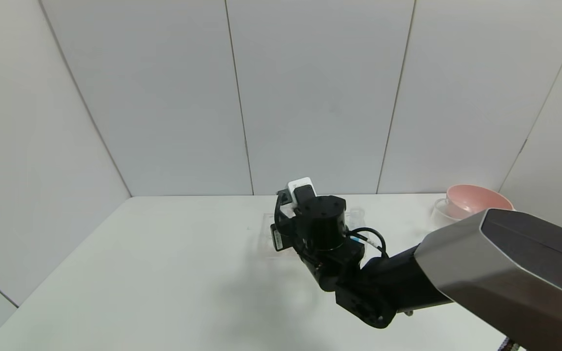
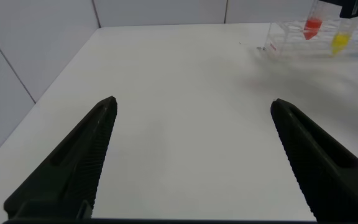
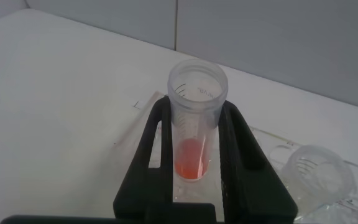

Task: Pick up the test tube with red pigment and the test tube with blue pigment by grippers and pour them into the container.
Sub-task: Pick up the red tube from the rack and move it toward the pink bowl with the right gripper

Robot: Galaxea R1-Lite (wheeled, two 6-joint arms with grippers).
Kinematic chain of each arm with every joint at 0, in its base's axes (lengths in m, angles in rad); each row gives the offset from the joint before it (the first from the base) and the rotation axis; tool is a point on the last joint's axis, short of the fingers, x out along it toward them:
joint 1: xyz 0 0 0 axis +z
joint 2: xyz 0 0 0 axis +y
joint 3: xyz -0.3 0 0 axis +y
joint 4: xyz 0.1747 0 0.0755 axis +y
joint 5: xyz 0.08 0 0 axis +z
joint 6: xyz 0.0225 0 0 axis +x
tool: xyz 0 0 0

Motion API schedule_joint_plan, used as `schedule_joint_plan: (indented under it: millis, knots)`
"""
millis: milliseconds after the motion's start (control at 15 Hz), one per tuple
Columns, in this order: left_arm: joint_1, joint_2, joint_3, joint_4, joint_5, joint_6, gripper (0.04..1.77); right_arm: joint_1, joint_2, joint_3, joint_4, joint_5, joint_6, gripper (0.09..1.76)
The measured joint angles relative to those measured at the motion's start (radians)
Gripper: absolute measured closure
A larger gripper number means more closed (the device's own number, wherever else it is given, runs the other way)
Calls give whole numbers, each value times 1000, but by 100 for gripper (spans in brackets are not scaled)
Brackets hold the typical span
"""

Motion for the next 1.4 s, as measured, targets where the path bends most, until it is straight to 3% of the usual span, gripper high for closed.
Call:
schedule_joint_plan:
  millis: [267, 800, 1067, 1400]
  knots:
    - [0, 0, 0, 0, 0, 0, 5, -1, -85, -4, 70, 45, -30, 136]
    - [0, 0, 0, 0, 0, 0, 5, -3, -148, 55, 61, 103, -29, 136]
    - [0, 0, 0, 0, 0, 0, 5, -45, -269, 235, 71, 306, -28, 136]
    - [0, 0, 0, 0, 0, 0, 5, -284, -516, 476, 141, 606, -57, 136]
